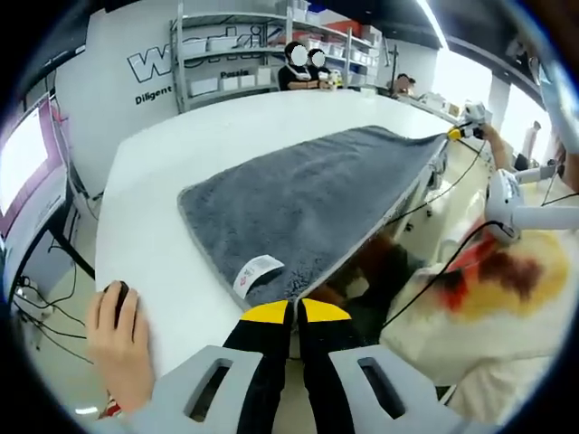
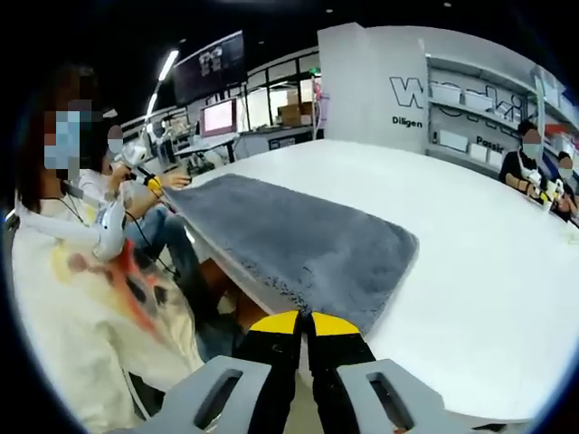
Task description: Fold the towel on the table until its edges align and the towel forms a compact rectangular stack.
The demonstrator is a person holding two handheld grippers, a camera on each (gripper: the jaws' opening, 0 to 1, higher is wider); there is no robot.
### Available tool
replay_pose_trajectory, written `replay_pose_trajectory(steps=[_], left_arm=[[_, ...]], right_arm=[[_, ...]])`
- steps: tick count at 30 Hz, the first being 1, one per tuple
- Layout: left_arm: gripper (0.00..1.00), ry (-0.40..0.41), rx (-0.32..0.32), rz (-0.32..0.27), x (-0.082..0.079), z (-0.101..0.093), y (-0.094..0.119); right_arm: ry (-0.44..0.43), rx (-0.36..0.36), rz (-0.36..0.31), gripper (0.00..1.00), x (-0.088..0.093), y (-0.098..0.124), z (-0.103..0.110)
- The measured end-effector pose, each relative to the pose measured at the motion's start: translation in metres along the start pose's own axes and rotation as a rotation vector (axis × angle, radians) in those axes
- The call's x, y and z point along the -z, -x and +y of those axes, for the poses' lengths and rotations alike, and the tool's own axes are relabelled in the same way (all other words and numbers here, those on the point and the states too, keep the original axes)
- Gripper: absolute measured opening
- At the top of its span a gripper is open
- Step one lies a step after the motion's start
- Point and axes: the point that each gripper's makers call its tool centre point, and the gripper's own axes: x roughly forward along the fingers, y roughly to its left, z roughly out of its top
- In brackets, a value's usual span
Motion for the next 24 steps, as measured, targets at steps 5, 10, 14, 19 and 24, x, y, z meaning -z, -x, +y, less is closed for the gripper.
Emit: replay_pose_trajectory(steps=[5,10,14,19,24], left_arm=[[0.03,-0.001,-0.009,-0.024,-0.009,0.009,-0.004],[0.03,0.011,-0.003,-0.038,-0.016,0.016,-0.012],[0.03,0.007,-0.012,-0.040,-0.020,0.018,-0.020],[0.03,0.010,-0.023,-0.060,-0.028,0.026,-0.026],[0.03,0.006,-0.038,-0.069,-0.039,0.035,-0.035]], right_arm=[[0.003,0.029,0.006,0.00,-0.002,-0.009,-0.010],[-0.012,0.046,0.001,0.00,-0.005,-0.020,-0.022],[-0.015,0.057,-0.004,0.00,-0.011,-0.027,-0.029],[0.002,0.087,0.005,0.00,-0.018,-0.038,-0.036],[0.015,0.116,0.001,0.00,-0.025,-0.047,-0.042]])
